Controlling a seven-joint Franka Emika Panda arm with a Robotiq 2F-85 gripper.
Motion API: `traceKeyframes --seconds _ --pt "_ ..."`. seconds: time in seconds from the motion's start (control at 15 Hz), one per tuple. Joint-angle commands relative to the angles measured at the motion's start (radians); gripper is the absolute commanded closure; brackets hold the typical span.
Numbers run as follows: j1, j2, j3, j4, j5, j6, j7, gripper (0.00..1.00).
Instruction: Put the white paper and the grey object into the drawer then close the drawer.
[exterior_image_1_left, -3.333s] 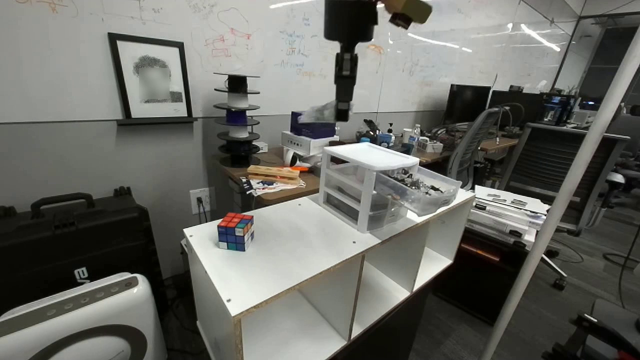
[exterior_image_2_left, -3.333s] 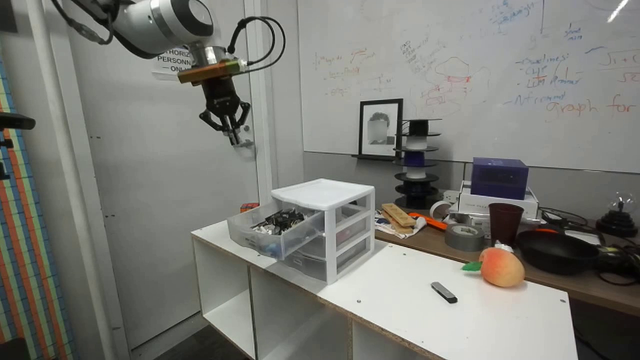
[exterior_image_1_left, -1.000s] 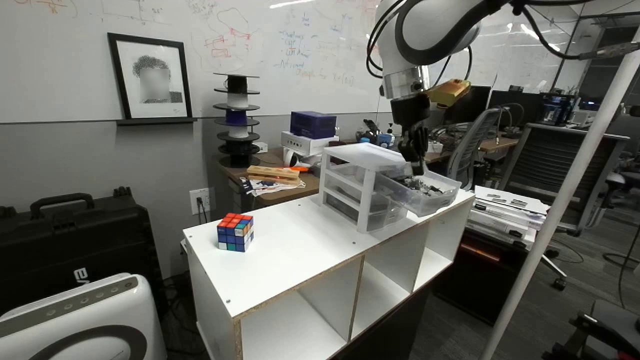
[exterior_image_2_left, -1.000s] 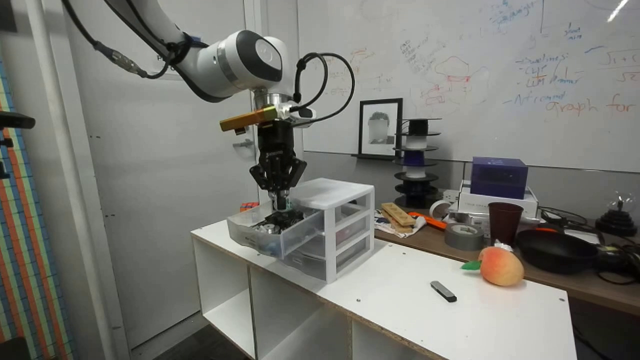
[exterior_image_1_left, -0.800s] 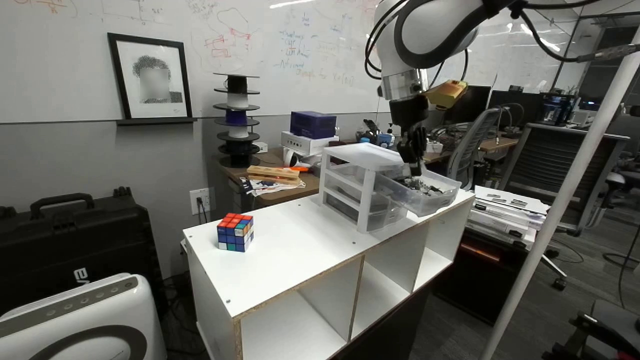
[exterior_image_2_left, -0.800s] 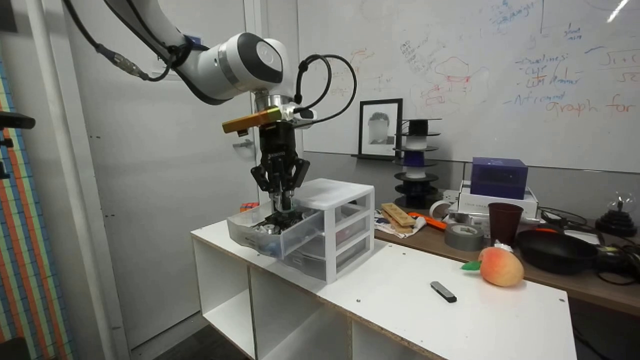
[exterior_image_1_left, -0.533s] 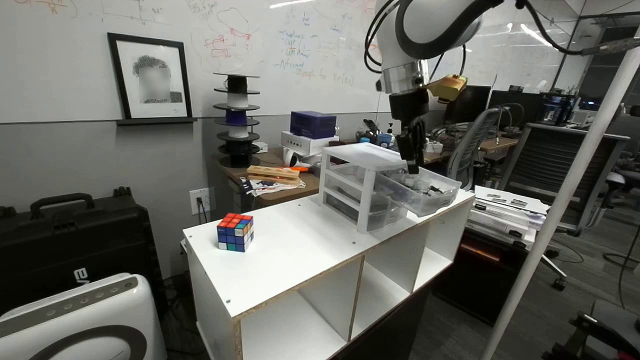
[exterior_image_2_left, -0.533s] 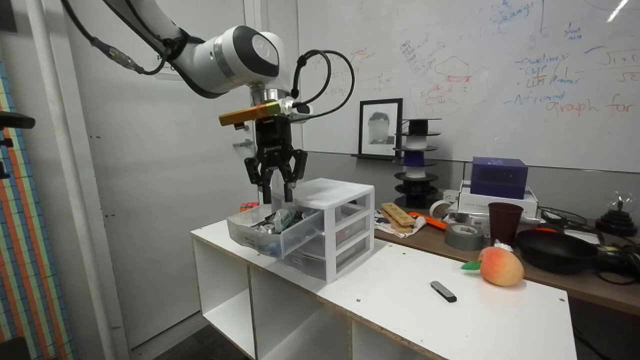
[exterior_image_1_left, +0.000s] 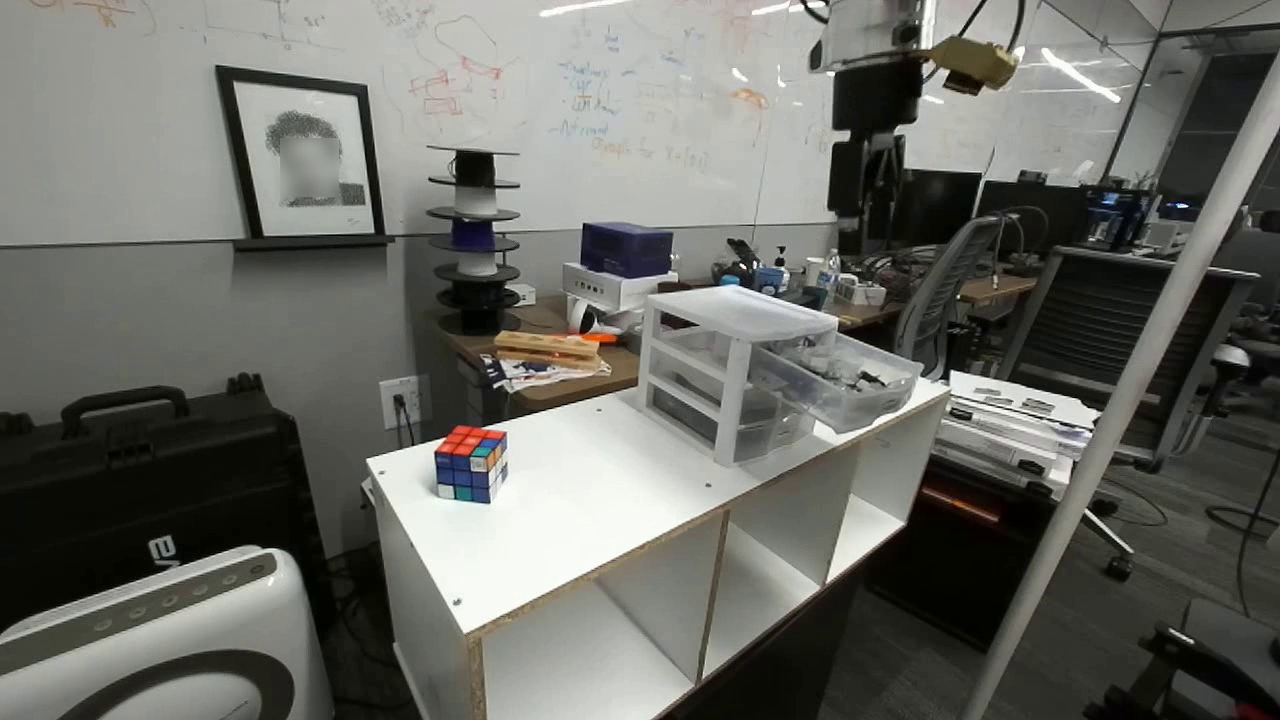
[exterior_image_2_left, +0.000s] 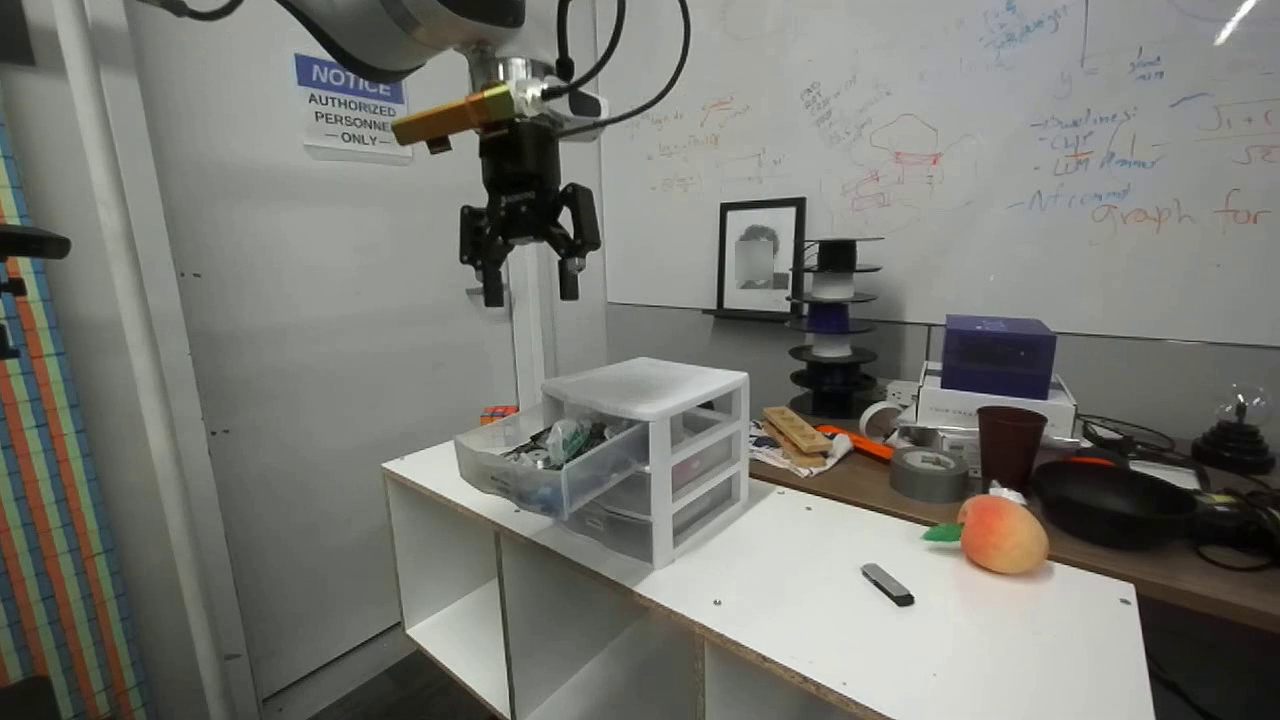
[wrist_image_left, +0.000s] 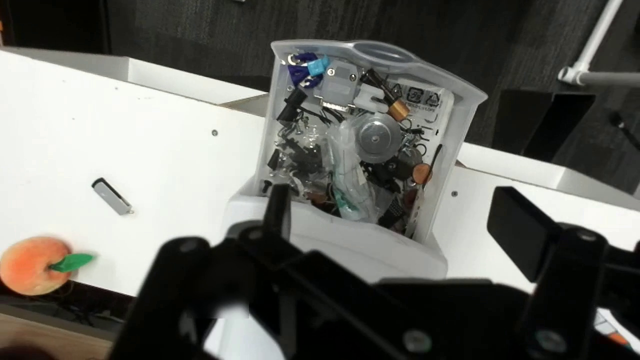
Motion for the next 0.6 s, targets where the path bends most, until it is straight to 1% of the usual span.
traceKeyframes --seconds 0.0,0.27,0.4,0.53 --pt "-0.059 -0.094 -0.059 -0.031 0.081 0.044 0.010 0.00" --pt "-0.132 -0.072 -0.142 0.028 0.150 0.072 0.036 0.00" --pt "-0.163 -0.048 -0.175 0.049 0.172 0.098 0.072 0.00" --pt "-0.185 -0.026 -0.196 0.058 0.188 0.149 0.126 0.00"
